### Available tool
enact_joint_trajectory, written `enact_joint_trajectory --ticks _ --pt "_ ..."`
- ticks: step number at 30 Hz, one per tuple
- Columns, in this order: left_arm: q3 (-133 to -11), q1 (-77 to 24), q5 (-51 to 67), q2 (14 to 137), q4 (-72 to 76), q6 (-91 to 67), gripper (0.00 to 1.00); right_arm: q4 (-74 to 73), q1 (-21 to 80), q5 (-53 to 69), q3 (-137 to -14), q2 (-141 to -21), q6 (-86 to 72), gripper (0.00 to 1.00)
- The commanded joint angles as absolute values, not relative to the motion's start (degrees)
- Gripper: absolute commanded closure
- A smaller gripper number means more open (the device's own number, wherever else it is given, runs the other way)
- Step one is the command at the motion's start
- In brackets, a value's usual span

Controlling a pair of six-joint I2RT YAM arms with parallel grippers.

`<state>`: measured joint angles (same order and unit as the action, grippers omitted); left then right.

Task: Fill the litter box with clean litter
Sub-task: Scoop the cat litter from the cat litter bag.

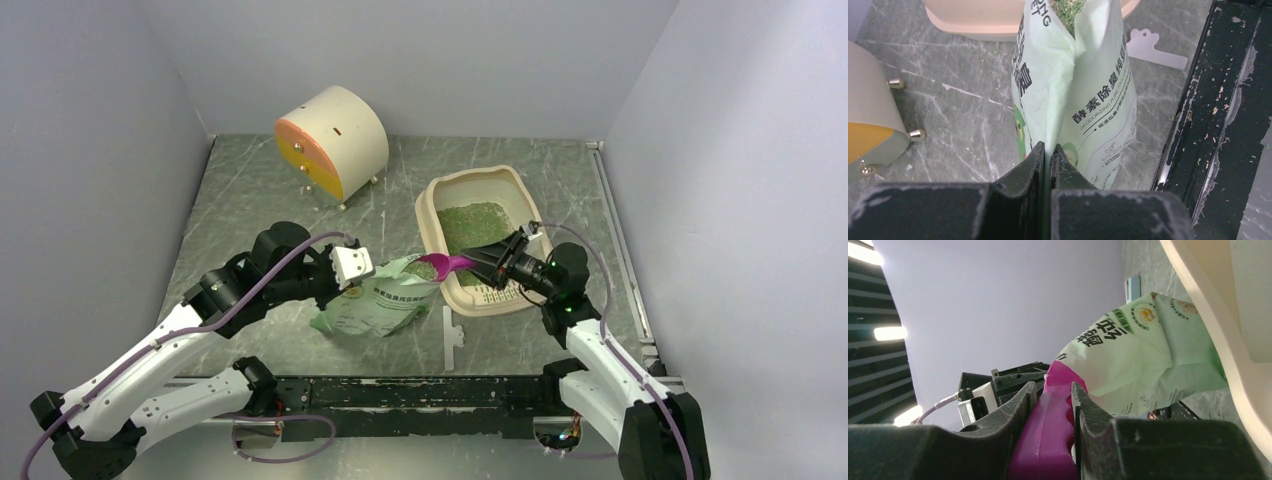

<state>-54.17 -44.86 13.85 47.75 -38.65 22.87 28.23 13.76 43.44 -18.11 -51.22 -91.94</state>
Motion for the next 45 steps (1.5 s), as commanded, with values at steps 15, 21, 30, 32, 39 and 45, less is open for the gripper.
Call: enact_joint_trajectory --ticks 15,21,30,32,39,45 --pt "-57.66 -44.87 13.40 46.66 -33.22 22.85 0.95 13.89 6.88 49.66 -29.49 -45.98 -80.32 1.00" --pt "-57.58 -44.91 13.09 46.71 -33.35 23.02 0.95 9.54 6.19 46.59 -29.21 -43.46 -81.56 1.00" --pt "-57.55 -44.91 12.49 46.94 -33.36 23.37 0.95 7.56 3.64 48.78 -30.34 -43.99 -81.76 1.00" --pt "-57.52 -44.91 12.48 47.14 -33.27 23.49 0.95 8.92 1.98 50.50 -28.82 -43.86 -82.72 1.00" --pt "-57.60 -44.91 12.60 47.31 -33.02 23.76 0.95 13.38 -1.84 55.87 -25.76 -44.58 -84.87 1.00" --pt "-57.22 -44.89 13.03 47.45 -32.20 23.25 0.95 11.18 -1.82 56.33 -25.95 -45.08 -83.00 1.00"
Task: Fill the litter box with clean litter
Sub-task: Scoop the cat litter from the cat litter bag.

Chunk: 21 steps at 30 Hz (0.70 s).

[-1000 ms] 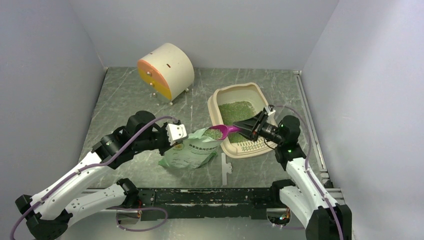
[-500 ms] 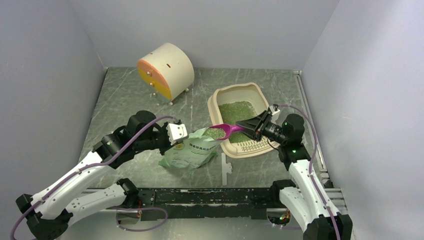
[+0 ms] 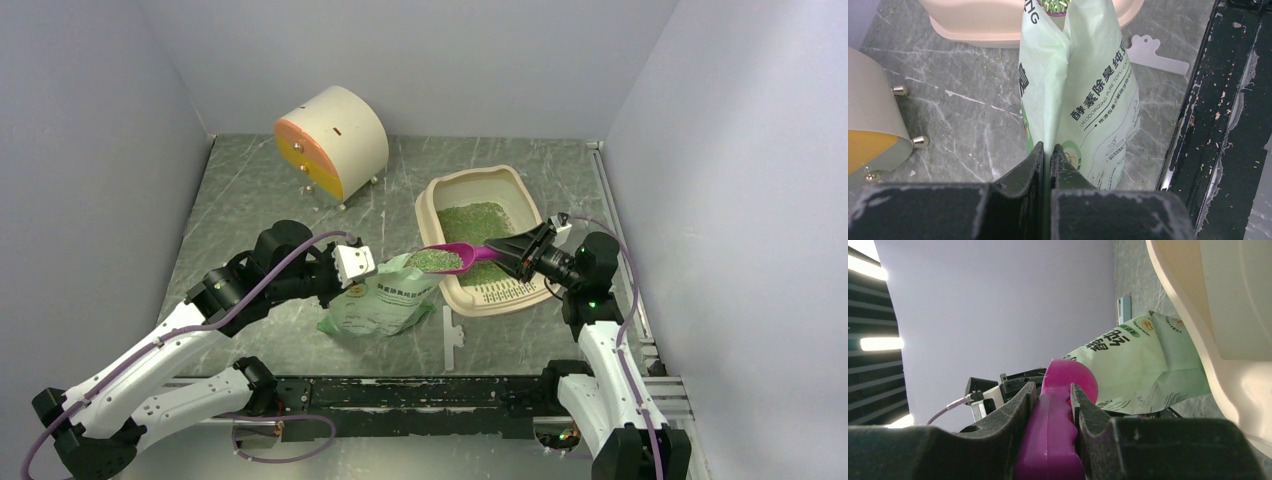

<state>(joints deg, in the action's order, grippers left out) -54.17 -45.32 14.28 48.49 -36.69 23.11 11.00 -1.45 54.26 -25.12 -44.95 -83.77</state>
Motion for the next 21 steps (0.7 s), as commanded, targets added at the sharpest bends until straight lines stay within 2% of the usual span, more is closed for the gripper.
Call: enact_joint_trajectory --ticks 1,21 --pt "-57.22 -44.87 13.01 47.46 -32.25 23.22 0.95 11.38 -1.80 56.27 -25.67 -45.14 -82.98 1.00" --pt "-57.30 -44.89 12.31 47.28 -32.48 23.64 0.95 13.92 -5.54 58.24 -23.73 -42.63 -85.87 1.00"
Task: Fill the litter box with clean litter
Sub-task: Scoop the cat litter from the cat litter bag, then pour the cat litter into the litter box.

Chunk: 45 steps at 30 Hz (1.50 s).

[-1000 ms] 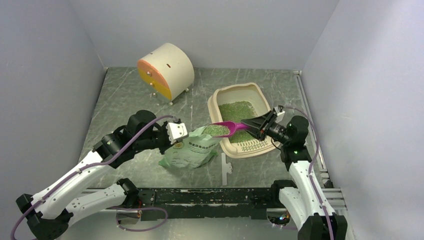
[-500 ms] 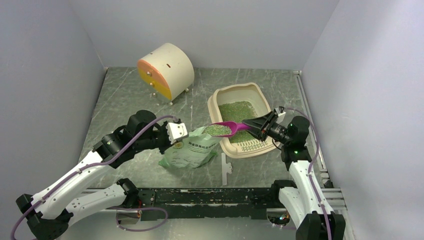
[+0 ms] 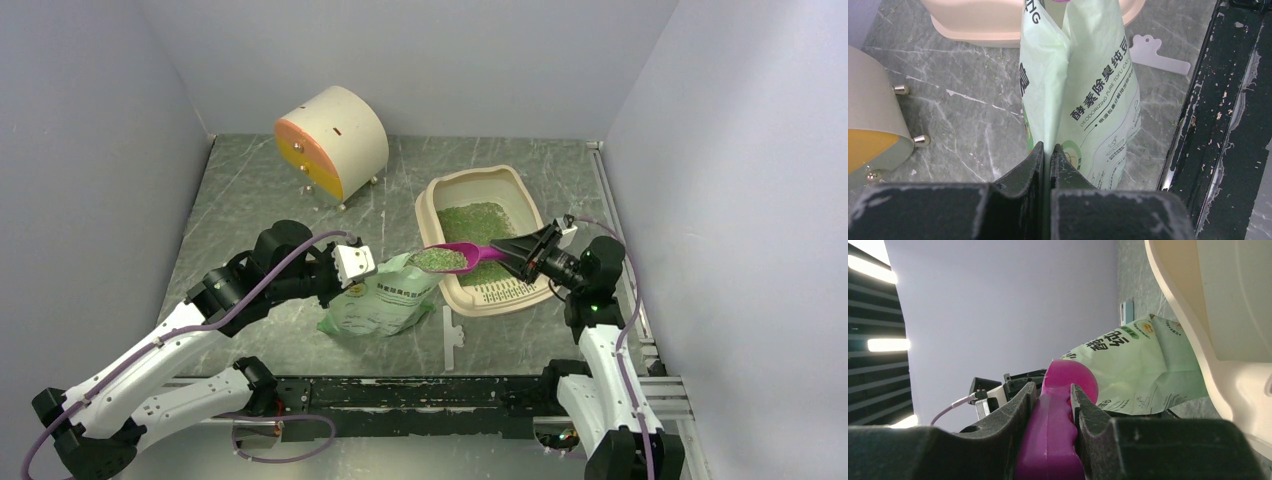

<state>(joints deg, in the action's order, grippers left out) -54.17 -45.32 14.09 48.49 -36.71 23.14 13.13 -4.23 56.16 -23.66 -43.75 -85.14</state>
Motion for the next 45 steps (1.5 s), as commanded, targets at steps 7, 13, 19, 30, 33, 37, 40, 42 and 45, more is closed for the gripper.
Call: enact_joint_trajectory --ticks 7,13,19,30,33,37,40,42,45 --pt "-57.39 -44.90 12.31 47.32 -32.51 23.64 0.95 13.97 -7.21 59.53 -23.55 -42.30 -86.17 1.00" --pt "-57.56 -44.85 12.54 47.66 -32.19 23.64 0.95 15.02 -8.66 60.68 -23.43 -42.01 -87.20 1.00" --pt "-57.98 -44.91 12.83 48.38 -32.08 23.72 0.95 16.36 -10.12 61.36 -23.79 -42.03 -88.88 1.00" --pt "-58.09 -44.84 12.68 48.82 -31.65 23.99 0.95 16.85 -12.74 62.57 -25.22 -43.12 -89.45 1.00" --pt "-58.27 -44.89 12.74 48.94 -31.64 23.99 0.95 17.35 -13.50 63.04 -25.16 -43.39 -89.60 1.00" --pt "-58.26 -44.85 13.09 49.19 -31.77 24.18 0.95 18.18 -14.91 63.72 -25.30 -44.56 -89.82 1.00" --pt "-58.29 -44.91 12.93 49.38 -31.90 24.43 0.95 18.43 -15.98 63.86 -25.80 -45.49 -89.53 1.00" --pt "-58.36 -44.90 13.07 49.35 -31.90 24.43 0.95 18.86 -16.56 63.90 -26.00 -46.05 -89.54 1.00" --pt "-58.35 -44.90 13.18 49.15 -31.99 24.35 0.95 20.09 -17.49 63.75 -25.93 -46.93 -89.97 1.00"
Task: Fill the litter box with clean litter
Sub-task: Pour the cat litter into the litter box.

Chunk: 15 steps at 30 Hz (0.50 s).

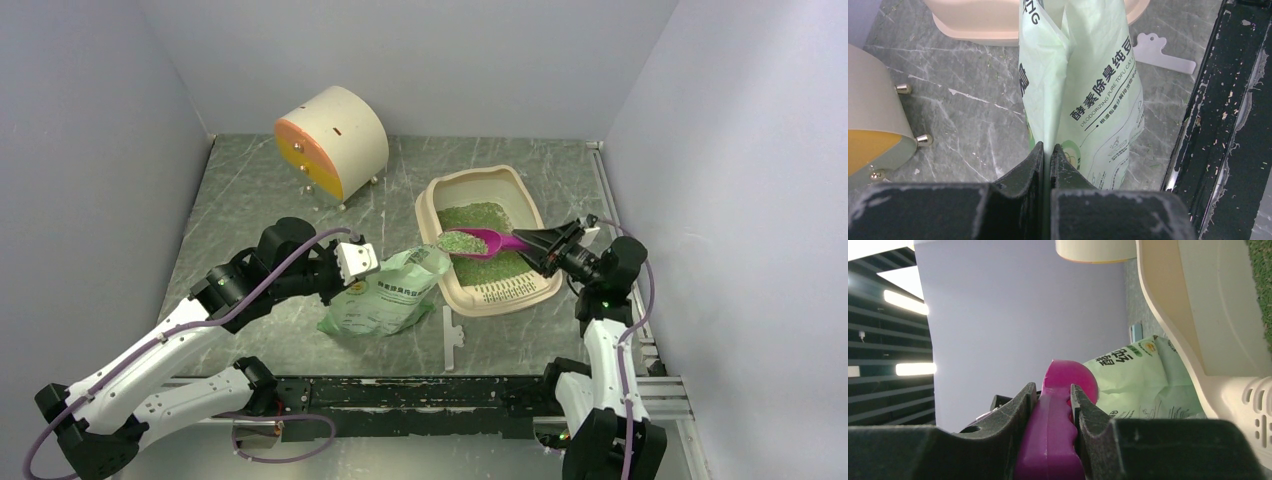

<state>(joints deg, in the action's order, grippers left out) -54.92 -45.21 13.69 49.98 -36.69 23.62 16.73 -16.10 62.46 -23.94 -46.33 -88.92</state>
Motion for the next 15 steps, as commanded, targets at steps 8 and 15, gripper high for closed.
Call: enact_joint_trajectory --ticks 8,15 --pt "-58.46 -44.87 12.93 48.61 -32.43 24.18 0.95 21.53 -19.58 62.87 -26.28 -51.14 -88.38 1.00" --pt "-58.21 -44.90 13.07 48.07 -32.78 23.92 0.95 21.98 -20.72 61.31 -25.82 -54.84 -85.16 1.00"
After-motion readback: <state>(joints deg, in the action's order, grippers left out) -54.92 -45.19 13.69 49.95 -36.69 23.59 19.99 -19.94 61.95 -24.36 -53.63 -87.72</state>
